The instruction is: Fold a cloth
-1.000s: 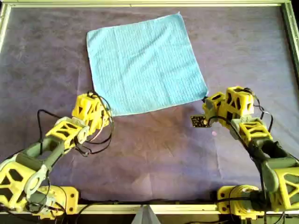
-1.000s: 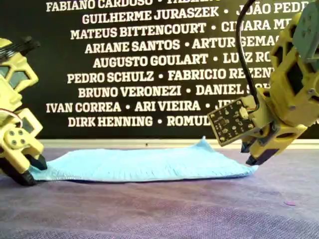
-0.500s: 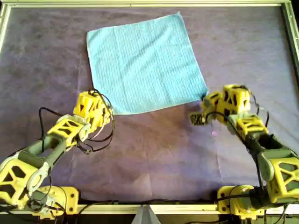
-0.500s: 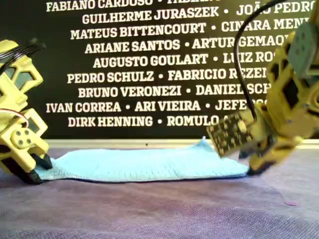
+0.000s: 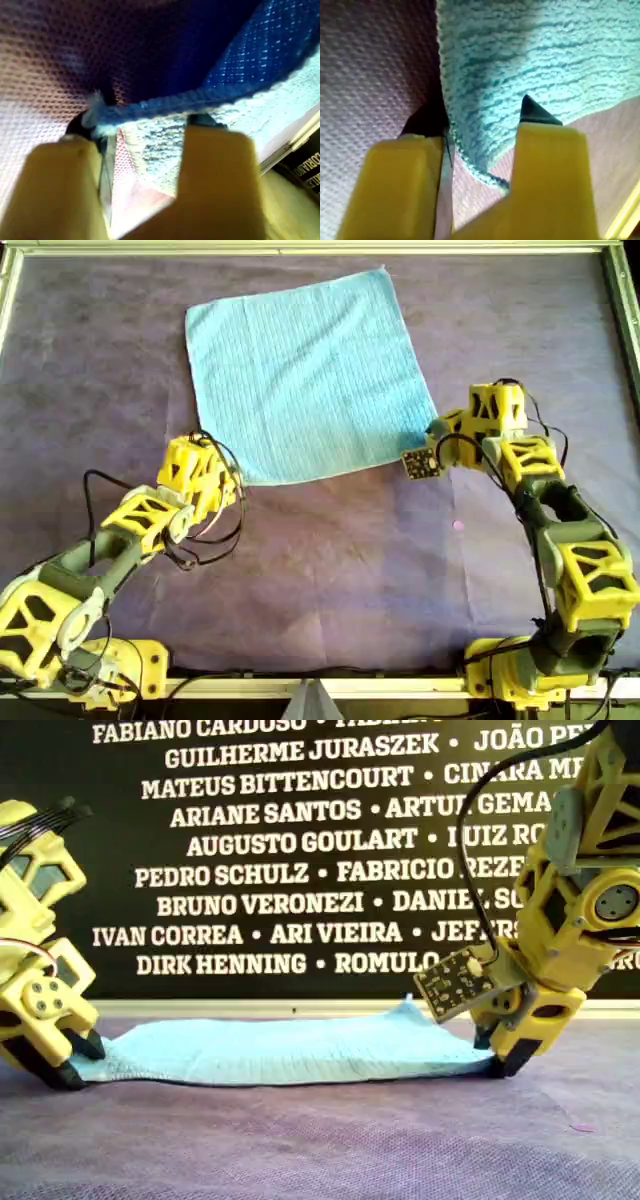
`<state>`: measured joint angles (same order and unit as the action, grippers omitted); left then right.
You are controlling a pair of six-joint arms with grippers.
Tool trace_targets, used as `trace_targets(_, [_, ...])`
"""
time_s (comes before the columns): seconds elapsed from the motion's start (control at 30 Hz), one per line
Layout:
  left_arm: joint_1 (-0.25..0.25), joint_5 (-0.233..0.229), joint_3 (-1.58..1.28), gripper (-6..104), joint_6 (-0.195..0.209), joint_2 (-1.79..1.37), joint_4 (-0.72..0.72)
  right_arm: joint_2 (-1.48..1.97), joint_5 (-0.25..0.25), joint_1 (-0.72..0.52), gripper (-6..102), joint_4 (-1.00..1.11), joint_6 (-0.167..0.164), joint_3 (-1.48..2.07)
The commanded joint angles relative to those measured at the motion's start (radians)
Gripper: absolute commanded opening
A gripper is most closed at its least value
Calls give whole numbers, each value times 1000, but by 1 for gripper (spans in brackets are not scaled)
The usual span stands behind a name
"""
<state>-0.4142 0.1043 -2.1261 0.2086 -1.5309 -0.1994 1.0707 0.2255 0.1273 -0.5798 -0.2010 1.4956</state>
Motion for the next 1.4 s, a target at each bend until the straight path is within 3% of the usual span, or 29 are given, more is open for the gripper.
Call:
trace_targets(0.0, [17,-6,43,50,-8,-6,12,17,8,6,54,-28,-5,-60])
trace_targets(0.13, [17,-6,43,50,-8,-6,12,17,8,6,52,-28,-5,-60])
trace_targets(0.27, [17,-6,43,48,-8,-6,14,17,8,6,39,-8,-2,-61])
trace_targets(0.4, [17,-6,44,36,-9,-6,20,17,8,6,26,5,-3,-63])
trace_targets(0.57, [17,-6,44,19,-9,-25,23,17,9,6,18,41,-2,-61])
trace_targets(0.7, [17,-6,46,15,-8,-26,23,17,9,6,14,43,6,-61])
trace_targets(0.9, [17,-6,64,13,-8,-26,21,23,9,6,-1,64,8,-61])
trace_targets(1.07, [15,0,66,0,-8,-29,21,46,9,6,-2,54,11,-55])
trace_targets(1.37, [6,12,28,-1,0,-212,2,78,9,-6,-2,46,12,-28])
